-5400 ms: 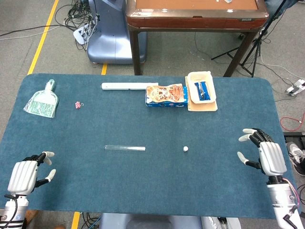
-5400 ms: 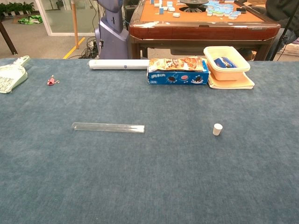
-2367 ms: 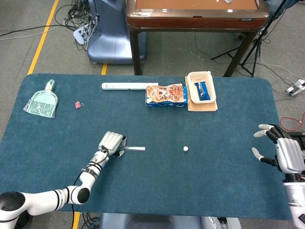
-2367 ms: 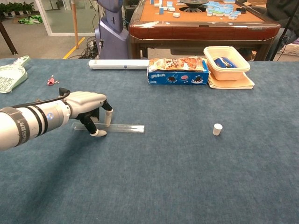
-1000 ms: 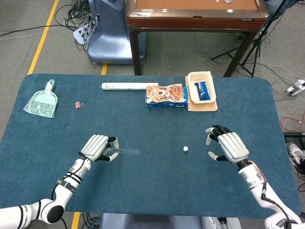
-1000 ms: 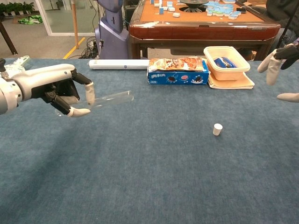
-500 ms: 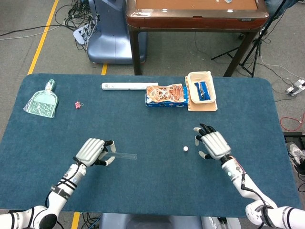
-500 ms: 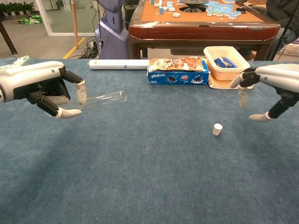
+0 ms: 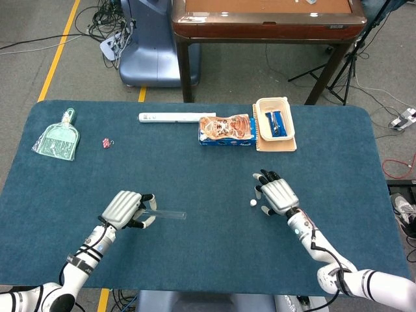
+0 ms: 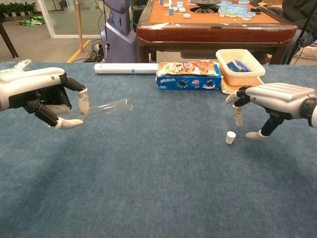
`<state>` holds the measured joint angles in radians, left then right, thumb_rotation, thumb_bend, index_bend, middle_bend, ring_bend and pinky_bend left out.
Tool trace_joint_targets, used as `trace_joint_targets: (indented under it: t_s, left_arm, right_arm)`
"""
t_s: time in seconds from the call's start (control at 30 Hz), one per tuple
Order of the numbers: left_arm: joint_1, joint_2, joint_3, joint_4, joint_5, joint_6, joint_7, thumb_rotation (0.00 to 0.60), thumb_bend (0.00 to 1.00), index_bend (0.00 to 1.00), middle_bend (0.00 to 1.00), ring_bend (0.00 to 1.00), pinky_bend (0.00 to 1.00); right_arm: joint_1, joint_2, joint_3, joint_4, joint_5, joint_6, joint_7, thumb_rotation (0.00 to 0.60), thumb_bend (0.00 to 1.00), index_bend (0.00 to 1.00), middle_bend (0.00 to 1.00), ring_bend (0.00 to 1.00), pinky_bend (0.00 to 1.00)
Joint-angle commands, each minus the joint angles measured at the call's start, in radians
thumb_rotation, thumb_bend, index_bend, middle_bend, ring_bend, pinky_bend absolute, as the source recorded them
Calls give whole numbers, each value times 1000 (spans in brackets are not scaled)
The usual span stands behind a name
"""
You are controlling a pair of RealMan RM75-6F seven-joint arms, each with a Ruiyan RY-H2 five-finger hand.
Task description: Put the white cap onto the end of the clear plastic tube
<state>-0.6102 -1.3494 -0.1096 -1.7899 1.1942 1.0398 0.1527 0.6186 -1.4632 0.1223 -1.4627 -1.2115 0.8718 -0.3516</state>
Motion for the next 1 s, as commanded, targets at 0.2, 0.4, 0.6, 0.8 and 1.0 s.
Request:
trace_joint_targets:
  t_s: [0.2, 0.4, 0.6, 0.8, 1.0]
  left_arm:
    - [0, 0, -1, 1, -1, -8, -4, 600, 307, 583, 1000, 983, 991]
    - [2, 2, -1, 2, -2, -11, -11, 600, 307, 583, 1000, 983, 991]
    - [4, 3, -1, 7, -1, -14, -19, 600, 306, 583, 1000, 983, 992]
    - [6, 4, -2, 9, 2, -17, -27, 600, 307, 584, 1000, 983, 991]
    - [8, 7, -2, 12, 2, -19, -32, 600, 306, 586, 1000, 983, 991]
  right_arm:
    - [29, -31, -1, 25, 28, -18, -24, 600, 270, 478, 108, 0, 106]
    - [47, -51, -1, 41, 44, -26, -36, 600, 270, 459, 101, 0, 104]
    - [61, -70, -4, 59, 64, -32, -45, 600, 270, 459, 101, 0, 104]
    - [71, -83, -8, 74, 78, -38, -49, 600, 272, 459, 101, 0, 104]
    - [78, -91, -14, 81, 86, -41, -52, 600, 289, 461, 102, 0, 104]
